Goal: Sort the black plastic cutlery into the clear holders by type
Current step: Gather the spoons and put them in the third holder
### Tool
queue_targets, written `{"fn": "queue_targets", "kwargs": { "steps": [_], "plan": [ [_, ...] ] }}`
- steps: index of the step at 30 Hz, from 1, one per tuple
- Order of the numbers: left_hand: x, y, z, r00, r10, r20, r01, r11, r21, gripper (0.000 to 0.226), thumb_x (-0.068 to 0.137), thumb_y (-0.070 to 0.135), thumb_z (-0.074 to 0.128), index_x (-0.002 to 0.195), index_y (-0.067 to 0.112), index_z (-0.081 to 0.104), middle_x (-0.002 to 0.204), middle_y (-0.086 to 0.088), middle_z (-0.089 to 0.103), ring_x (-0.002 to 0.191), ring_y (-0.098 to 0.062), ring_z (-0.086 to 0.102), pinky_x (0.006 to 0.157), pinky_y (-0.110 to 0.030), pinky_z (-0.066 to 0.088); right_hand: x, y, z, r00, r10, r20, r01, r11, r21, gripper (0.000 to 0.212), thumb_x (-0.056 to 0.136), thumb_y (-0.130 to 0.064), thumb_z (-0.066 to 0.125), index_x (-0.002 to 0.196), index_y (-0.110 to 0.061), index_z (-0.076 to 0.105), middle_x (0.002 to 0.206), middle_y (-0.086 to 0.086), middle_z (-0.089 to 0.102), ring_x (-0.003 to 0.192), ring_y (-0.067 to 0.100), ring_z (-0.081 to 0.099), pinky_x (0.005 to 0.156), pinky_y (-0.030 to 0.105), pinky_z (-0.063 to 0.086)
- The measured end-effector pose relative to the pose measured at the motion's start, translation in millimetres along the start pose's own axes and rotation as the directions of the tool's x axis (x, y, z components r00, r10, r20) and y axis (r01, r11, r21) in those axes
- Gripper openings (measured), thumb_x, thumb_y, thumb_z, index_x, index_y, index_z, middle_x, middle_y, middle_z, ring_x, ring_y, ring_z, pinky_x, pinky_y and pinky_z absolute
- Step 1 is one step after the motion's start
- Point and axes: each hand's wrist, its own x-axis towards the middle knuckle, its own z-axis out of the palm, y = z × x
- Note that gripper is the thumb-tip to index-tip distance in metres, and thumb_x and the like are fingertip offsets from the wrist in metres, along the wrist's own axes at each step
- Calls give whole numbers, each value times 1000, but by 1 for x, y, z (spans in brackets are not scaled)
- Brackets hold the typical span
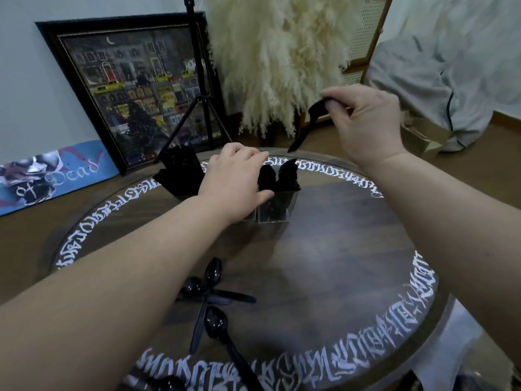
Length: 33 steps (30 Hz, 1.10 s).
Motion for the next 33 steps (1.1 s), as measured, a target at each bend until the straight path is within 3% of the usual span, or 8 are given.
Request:
{"fn": "queue_targets", "kwargs": {
  "steps": [4,11,14,17,20,23,29,33],
  "plan": [
    [11,0,9,999,-15,31,14,1000,20,73,83,54,62,145,26,34,145,7,41,135,-22,26,104,-42,31,0,10,12,988,-15,154,20,999,-30,20,88,-14,60,101,-12,75,97,9,73,93,24,67,88,28,47],
    [16,2,23,1000,-11,18,10,999,46,59,84,47,63,136,26,44,140,7,45,130,-22,32,100,-40,32,-13,22,34,956,-29,292,37,999,-22,20,88,-13,62,104,-11,74,99,8,73,93,23,67,83,16,39],
    [16,3,25,1000,-3,-2,3,998,55,56,85,46,61,134,26,45,137,8,47,128,-22,33,98,-41,32,-23,25,46,924,-4,382,38,996,-83,24,90,-13,60,111,-11,71,102,11,70,96,28,64,80,18,36],
    [14,3,27,1000,3,-25,-1,998,61,56,85,46,62,134,26,46,136,8,49,127,-23,34,98,-41,32,-34,30,53,853,24,522,51,990,-129,35,94,-17,47,126,-7,61,114,16,64,109,32,58,92,30,39],
    [14,2,28,999,6,-41,-3,998,64,56,85,46,62,135,28,45,135,9,50,126,-22,34,97,-40,31,-46,30,51,730,58,681,23,994,-109,62,85,-33,32,140,-9,44,134,14,52,125,26,46,101,27,32],
    [14,2,29,998,7,-64,-3,998,63,55,84,47,62,133,28,47,132,10,53,125,-22,35,95,-39,31,-53,28,49,673,68,737,-1,996,-92,73,81,-41,31,149,-15,27,146,8,40,134,21,36,105,25,27],
    [6,5,18,996,17,-85,-11,998,68,66,83,47,64,141,28,39,137,12,49,129,-21,31,96,-39,30,-60,21,38,717,79,693,-28,996,-84,70,85,-41,35,150,-19,25,151,1,33,137,17,33,107,28,28],
    [-16,5,4,994,38,-101,-33,998,55,65,83,47,65,140,29,42,137,12,50,129,-21,32,98,-39,29,-75,9,20,768,83,634,-26,995,-98,60,94,-27,49,149,-19,28,151,-1,33,133,18,38,104,28,30]
  ]
}}
